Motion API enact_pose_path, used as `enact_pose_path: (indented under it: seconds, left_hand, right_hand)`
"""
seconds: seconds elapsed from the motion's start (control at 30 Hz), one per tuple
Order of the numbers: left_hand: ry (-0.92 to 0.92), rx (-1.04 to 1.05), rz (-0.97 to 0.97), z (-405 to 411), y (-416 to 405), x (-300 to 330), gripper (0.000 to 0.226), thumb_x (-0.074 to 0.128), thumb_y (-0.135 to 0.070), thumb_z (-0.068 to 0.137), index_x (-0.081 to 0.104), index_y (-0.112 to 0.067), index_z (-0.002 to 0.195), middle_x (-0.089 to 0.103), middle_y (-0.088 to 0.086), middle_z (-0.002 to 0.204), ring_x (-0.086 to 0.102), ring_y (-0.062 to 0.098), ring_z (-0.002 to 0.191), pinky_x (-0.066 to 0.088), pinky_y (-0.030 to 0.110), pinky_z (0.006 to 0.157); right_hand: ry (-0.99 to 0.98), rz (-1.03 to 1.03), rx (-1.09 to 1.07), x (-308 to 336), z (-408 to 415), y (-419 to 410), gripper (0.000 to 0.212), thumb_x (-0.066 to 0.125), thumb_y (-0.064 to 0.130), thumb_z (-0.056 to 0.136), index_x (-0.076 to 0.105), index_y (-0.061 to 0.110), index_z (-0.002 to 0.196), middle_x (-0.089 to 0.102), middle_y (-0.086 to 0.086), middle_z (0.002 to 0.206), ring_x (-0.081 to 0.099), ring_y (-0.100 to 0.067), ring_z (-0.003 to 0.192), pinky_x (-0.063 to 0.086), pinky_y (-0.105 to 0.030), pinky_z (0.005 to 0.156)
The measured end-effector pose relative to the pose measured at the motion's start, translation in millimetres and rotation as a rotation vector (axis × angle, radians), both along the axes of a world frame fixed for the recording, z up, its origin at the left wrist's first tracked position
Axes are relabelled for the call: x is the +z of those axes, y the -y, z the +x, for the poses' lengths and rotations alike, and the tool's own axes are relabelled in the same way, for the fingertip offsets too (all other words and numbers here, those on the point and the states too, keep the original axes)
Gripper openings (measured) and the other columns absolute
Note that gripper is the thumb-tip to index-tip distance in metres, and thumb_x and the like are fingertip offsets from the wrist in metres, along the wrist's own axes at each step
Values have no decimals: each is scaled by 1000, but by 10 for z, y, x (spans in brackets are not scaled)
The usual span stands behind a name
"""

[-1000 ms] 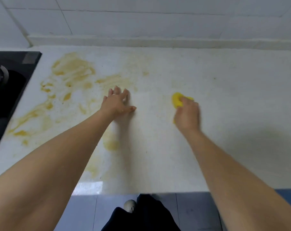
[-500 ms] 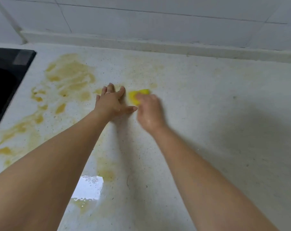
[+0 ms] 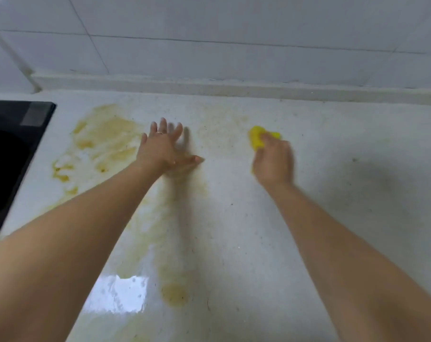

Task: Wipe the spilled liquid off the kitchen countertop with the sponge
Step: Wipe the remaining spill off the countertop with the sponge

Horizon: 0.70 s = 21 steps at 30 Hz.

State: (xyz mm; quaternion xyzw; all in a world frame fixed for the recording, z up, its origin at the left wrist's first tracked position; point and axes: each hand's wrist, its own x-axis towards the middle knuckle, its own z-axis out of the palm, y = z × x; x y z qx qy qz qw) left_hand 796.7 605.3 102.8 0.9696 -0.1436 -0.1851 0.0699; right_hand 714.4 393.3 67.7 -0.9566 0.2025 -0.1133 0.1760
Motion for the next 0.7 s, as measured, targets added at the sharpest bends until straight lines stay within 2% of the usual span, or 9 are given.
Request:
enact_pose_path:
  seconds: [0.07, 0.1, 0.2, 0.27, 0.37, 0.43, 0.57, 0.6, 0.7]
  left_hand:
    - [-52, 46, -17, 168, -21, 14, 110, 60, -71, 70, 1, -25, 152, -12, 10, 158, -10, 32, 145, 4, 48, 116]
    - [-75, 62, -19, 221, -39, -13, 113, 60, -72, 69, -1, -26, 152, -14, 10, 158, -12, 32, 145, 3, 48, 117]
    - [-62, 37, 17, 323, -121, -172, 112, 59, -74, 67, 5, -25, 151, -10, 11, 158, -6, 34, 145, 11, 50, 117]
    - [-45, 24, 29, 354, -139, -227, 111, 59, -75, 67, 7, -24, 150, -7, 12, 158, -3, 34, 145, 14, 51, 116]
    - [-62, 12, 34, 388, -137, -247, 113, 61, -75, 65, 6, -25, 151, -8, 11, 158, -4, 34, 145, 14, 53, 116]
    - [-58, 22, 27, 383, -127, -254, 113, 61, -75, 64, 6, -25, 151, -8, 10, 158, -5, 33, 145, 13, 53, 116]
    - [-67, 56, 3, 367, -123, -256, 115, 63, -73, 64, 5, -26, 151, -10, 10, 158, -9, 32, 145, 8, 50, 117]
    - [-69, 54, 1, 367, -115, -246, 114, 63, -73, 64, 5, -26, 151, -11, 10, 158, -10, 32, 145, 7, 50, 117]
    - [-64, 29, 9, 364, -112, -241, 113, 62, -73, 66, 4, -26, 151, -11, 10, 158, -11, 33, 145, 6, 51, 116]
  right_hand:
    - [-52, 27, -211, -3, 163, 155, 45, 38, 7, 82, 52, 2, 124, 56, -24, 120, 48, -39, 112, 36, -40, 95]
    - [-15, 44, -182, 15, 269, 15, 48, 35, 9, 80, 51, 0, 125, 55, -25, 122, 47, -40, 114, 34, -41, 97]
    - [-12, 95, 272, -52, 522, -589, 50, 39, 5, 79, 50, 0, 127, 54, -21, 129, 47, -37, 117, 33, -37, 100]
    - [5, 58, 361, -48, 608, -517, 49, 41, 4, 80, 52, 7, 128, 56, -15, 129, 49, -34, 116, 36, -37, 99]
    - [7, 24, -99, -8, 780, 53, 46, 42, 3, 81, 53, 9, 125, 58, -18, 121, 51, -36, 110, 40, -39, 93]
    - [-72, 26, -191, 17, 901, -20, 45, 43, 4, 82, 50, 7, 127, 55, -17, 124, 47, -35, 113, 37, -37, 95]
    - [-43, 96, 383, -36, 949, -818, 48, 45, 4, 84, 48, 12, 132, 52, -10, 133, 46, -29, 119, 34, -34, 101]
    - [-21, 70, 372, -36, 941, -736, 49, 44, 3, 84, 47, 12, 132, 53, -11, 133, 47, -29, 118, 35, -35, 100]
    - [-14, 43, -151, -8, 979, -63, 47, 41, 4, 84, 48, 11, 130, 54, -14, 127, 50, -33, 114, 39, -38, 95]
